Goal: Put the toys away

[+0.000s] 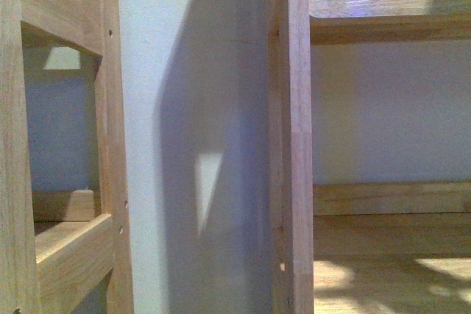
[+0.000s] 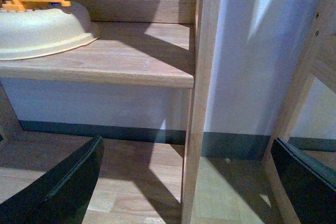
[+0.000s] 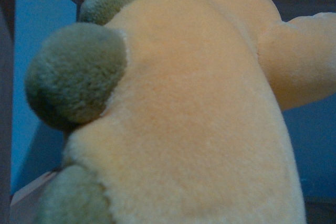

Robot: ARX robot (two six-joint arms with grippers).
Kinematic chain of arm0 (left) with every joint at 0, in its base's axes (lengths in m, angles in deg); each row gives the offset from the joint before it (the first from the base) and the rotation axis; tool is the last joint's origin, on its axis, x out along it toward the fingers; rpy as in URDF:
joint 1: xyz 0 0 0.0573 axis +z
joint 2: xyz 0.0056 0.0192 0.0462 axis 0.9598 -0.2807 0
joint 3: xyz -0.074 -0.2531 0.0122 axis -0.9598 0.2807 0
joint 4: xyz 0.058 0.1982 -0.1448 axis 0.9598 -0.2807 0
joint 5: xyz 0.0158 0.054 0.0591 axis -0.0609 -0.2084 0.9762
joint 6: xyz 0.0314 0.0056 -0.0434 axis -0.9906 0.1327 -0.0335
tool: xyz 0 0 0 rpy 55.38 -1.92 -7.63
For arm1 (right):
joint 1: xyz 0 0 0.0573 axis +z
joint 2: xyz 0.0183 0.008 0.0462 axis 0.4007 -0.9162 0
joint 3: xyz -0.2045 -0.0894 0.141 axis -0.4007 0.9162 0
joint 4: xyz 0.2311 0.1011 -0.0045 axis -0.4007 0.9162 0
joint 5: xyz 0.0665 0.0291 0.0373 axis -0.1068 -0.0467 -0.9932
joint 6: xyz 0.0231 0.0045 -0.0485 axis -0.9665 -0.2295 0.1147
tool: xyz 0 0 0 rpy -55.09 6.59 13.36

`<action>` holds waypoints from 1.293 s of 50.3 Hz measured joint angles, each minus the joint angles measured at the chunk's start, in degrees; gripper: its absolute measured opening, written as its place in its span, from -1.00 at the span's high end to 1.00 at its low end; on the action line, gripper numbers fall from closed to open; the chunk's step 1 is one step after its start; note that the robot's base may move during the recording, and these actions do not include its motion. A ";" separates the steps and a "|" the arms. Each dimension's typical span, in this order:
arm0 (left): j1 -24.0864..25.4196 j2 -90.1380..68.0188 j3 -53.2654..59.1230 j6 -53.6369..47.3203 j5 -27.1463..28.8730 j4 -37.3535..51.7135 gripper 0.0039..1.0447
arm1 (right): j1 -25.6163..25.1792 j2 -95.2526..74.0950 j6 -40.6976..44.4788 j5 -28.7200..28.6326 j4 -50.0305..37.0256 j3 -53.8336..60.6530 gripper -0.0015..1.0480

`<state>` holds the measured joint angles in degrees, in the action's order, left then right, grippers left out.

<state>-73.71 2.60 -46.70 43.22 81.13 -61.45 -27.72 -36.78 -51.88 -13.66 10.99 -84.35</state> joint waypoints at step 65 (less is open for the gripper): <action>0.00 0.00 0.00 0.00 0.00 0.00 -0.89 | 16.13 -33.53 -41.09 -0.28 9.44 -21.44 0.60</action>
<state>-73.71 2.60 -46.70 43.22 81.13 -61.45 -11.59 -70.31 -92.97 -13.94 20.44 -105.79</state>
